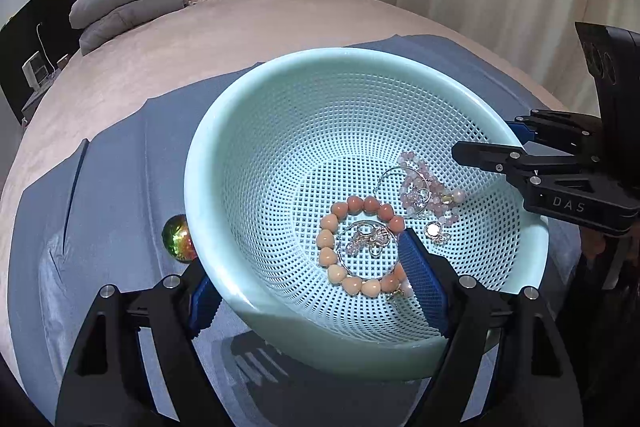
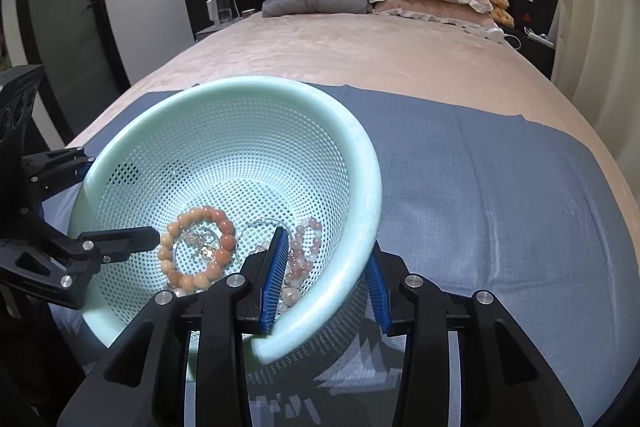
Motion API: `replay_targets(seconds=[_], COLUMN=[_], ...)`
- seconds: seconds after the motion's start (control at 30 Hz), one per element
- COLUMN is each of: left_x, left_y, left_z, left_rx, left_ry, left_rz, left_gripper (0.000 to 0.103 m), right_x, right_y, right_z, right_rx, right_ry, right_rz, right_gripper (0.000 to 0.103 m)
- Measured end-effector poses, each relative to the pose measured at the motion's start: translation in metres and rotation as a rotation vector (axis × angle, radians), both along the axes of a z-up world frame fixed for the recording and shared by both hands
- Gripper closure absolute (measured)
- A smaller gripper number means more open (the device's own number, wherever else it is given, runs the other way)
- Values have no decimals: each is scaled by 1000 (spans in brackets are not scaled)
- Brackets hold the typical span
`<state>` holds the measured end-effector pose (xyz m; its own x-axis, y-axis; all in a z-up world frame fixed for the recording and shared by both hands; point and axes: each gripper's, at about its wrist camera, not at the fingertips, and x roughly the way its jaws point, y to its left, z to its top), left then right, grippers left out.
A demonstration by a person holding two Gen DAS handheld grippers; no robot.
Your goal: Organize jewelry
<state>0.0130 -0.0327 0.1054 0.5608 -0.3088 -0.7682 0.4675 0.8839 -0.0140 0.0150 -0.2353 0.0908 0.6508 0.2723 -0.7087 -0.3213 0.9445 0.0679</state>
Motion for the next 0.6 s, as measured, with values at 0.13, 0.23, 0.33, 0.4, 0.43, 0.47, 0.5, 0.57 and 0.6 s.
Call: replay_targets(seconds=[0.13,0.23,0.33,0.4,0.43,0.47,0.5,0.57,0.6], left_x=[-13,-22,-27,-30,-30,-31,-31,-31,-31], left_y=[-3,-4,-4,-4,-3,-3,-2,-2,-2], left_z=[-8,-15,-23,-28,-31,-33,-34,-37,-38], left_rx=[6,-1,-2,-2,-2,-2,-3,-3,-1], left_ry=[14,29,43,53,57,59,60,62,65], left_rz=[1,4,2,1,1,1,1,3,4], left_gripper=[24,24,24,24,24,24,24,24,24], right_x=[-12,-18,-23,-25,-26,-27,-28,-29,-29], right_y=[-3,-4,-6,-5,-5,-5,-4,-1,0], right_z=[-9,-15,-22,-27,-30,-32,-34,-36,-36], right_rx=[0,-3,1,-1,-2,-2,-2,0,-2], right_ry=[18,29,42,53,57,57,53,55,54], right_rz=[-2,-2,-7,-11,-13,-13,-12,-4,-2], right_gripper=[67,67,67,67,67,67,67,66,66])
